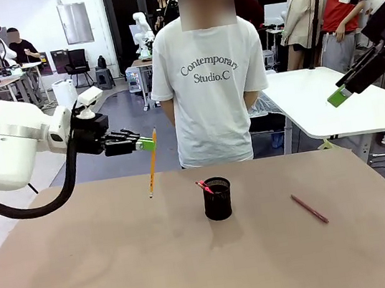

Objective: Place the pens into the pen holder.
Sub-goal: Pick up a writing instrument from the table and place it into the Pen holder.

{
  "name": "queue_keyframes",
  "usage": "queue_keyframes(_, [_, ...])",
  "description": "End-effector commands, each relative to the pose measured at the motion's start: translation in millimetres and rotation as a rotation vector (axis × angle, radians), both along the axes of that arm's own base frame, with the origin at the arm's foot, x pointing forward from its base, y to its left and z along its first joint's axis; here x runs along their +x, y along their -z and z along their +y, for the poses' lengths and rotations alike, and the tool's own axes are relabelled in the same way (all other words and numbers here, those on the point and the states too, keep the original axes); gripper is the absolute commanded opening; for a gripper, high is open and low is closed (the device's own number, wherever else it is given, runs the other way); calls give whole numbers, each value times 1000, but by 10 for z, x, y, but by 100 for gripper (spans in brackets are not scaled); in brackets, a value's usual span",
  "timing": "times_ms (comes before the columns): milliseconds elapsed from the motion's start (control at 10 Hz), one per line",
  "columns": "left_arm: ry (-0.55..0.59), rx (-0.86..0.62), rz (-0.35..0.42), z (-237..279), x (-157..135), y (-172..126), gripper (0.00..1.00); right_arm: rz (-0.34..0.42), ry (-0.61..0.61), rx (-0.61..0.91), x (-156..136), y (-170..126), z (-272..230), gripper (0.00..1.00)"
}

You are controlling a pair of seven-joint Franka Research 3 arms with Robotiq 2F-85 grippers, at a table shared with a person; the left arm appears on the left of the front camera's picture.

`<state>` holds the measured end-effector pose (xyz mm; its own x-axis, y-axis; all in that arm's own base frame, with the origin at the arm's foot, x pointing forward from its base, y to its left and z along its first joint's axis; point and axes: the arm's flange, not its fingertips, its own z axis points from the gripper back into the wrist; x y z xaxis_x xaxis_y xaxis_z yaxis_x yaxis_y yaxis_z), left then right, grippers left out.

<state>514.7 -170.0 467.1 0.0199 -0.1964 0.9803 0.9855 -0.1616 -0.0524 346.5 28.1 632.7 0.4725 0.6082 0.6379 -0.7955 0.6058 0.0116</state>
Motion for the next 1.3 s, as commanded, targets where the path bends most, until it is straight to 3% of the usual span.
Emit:
queue_keyframes(0, [-75, -47, -12, -97, 27, 41, 0, 0, -8, 16, -7, -7, -3, 100])
queue_keyframes(200, [-99, -46, -90, -395, 81, 44, 0, 0, -8, 16, -7, -7, -3, 100])
queue_keyframes(500, [-24, -16, -163, -803, 212, 104, 0, 0, -8, 16, -7, -7, -3, 100])
queue_keyframes(1100, [-1, -140, -328, -1298, 606, 396, 0, 0, -8, 16, -7, -7, -3, 100])
queue_keyframes(1200, [12, -158, -325, -1350, 674, 457, 0, 0, -8, 16, -7, -7, -3, 100])
